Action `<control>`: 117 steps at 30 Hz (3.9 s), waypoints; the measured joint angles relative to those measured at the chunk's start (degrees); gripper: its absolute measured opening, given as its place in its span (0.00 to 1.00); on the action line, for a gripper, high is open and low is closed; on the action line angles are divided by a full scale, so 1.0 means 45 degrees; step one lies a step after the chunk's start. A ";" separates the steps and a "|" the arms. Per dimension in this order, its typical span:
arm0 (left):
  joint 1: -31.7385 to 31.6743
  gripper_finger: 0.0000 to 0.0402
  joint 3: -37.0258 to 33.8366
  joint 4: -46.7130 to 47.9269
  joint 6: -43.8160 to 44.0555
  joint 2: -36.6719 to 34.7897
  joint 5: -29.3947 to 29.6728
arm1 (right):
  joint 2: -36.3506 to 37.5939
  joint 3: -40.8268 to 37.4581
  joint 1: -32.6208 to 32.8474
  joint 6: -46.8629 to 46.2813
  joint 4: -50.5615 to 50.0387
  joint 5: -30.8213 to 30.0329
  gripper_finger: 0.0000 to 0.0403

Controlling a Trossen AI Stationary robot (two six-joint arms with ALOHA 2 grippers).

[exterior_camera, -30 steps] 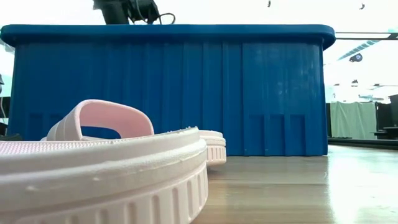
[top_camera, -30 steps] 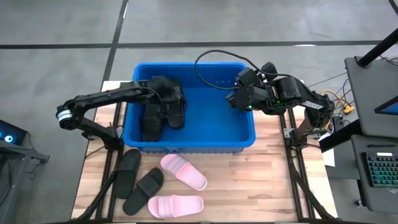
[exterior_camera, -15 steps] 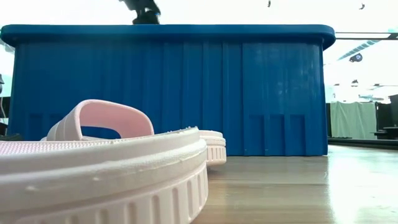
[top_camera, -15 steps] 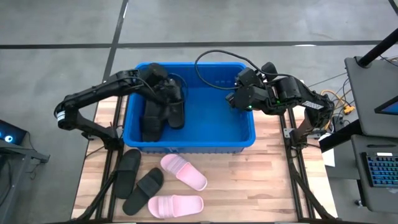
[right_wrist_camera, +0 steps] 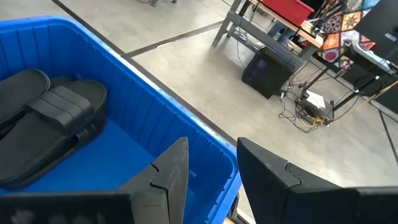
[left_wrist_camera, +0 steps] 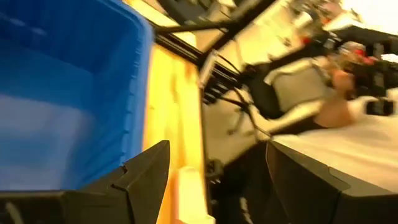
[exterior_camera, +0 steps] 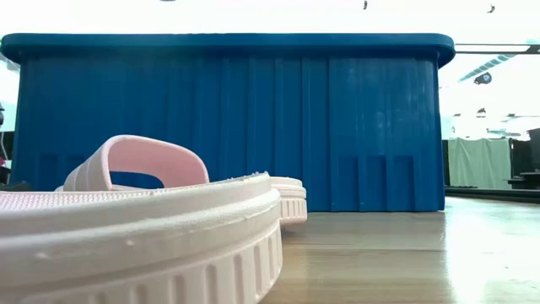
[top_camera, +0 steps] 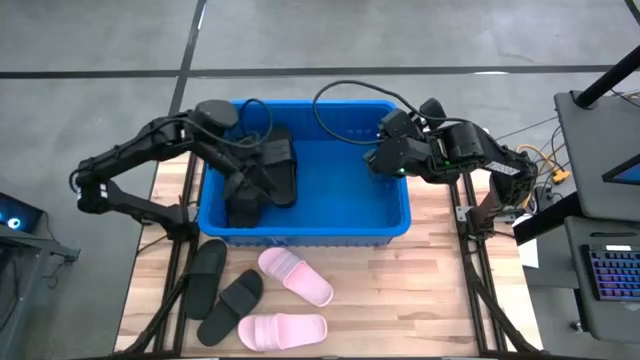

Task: Pick and place slides into bin
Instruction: Put the top pink slide into the blue container

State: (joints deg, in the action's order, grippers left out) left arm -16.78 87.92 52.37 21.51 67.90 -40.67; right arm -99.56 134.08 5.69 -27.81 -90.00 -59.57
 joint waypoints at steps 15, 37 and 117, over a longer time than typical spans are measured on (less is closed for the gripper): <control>0.1400 0.62 -0.0019 -0.0972 0.0143 -0.1132 0.5744 | 0.0085 0.0000 0.0150 0.1750 0.1253 0.5749 0.32; 0.1779 0.62 -0.0029 0.0628 0.0996 -0.2954 0.4825 | 0.0004 -0.1721 0.0709 0.5328 0.8202 0.9747 0.32; 1.0114 0.62 0.2274 0.5479 1.4491 1.1147 1.1290 | 0.3603 -0.2778 0.0588 0.2278 -0.0005 0.3325 0.32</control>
State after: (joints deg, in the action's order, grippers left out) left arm 28.73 98.15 77.02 86.72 118.07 10.13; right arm -83.34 121.58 8.34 -17.56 -90.02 -44.61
